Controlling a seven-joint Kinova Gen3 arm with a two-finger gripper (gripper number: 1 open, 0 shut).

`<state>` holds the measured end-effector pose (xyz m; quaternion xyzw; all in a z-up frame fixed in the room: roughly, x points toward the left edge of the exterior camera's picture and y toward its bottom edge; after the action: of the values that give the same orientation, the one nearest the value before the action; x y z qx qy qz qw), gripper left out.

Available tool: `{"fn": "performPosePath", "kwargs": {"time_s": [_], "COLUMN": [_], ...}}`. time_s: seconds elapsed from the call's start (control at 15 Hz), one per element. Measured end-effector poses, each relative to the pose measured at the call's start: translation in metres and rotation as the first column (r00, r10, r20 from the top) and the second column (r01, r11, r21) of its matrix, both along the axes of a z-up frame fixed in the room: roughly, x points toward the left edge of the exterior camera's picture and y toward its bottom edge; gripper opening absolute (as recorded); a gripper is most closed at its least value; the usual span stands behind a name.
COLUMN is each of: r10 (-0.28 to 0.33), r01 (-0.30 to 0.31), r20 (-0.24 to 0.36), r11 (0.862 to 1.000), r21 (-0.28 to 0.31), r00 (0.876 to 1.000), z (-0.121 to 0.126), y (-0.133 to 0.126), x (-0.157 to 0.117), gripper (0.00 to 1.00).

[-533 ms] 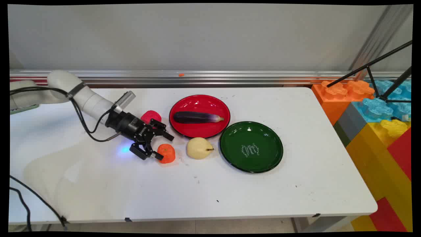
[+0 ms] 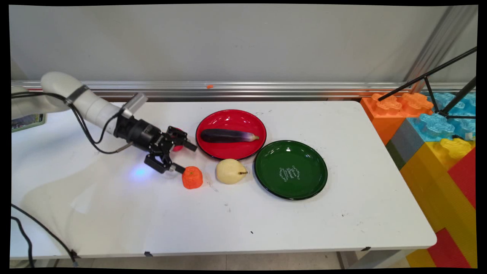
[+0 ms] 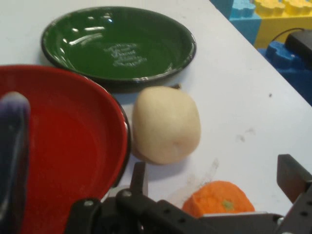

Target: Pick up the eggplant from the red plate

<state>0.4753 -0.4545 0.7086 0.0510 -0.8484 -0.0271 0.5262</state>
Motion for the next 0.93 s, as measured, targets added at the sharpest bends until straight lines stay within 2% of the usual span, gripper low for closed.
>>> {"fn": "performPosePath", "kwargs": {"time_s": [0.47,0.93], "r10": [0.05,0.097], "r01": [-0.051,-0.099], "r20": [-0.03,-0.034], "r11": [0.998,0.993], "r21": [-0.037,-0.071], "r00": [0.998,0.995], "z": [0.024,0.024], "y": [-0.029,-0.068], "x": [-0.001,-0.013], "gripper": [1.0,1.0]}}
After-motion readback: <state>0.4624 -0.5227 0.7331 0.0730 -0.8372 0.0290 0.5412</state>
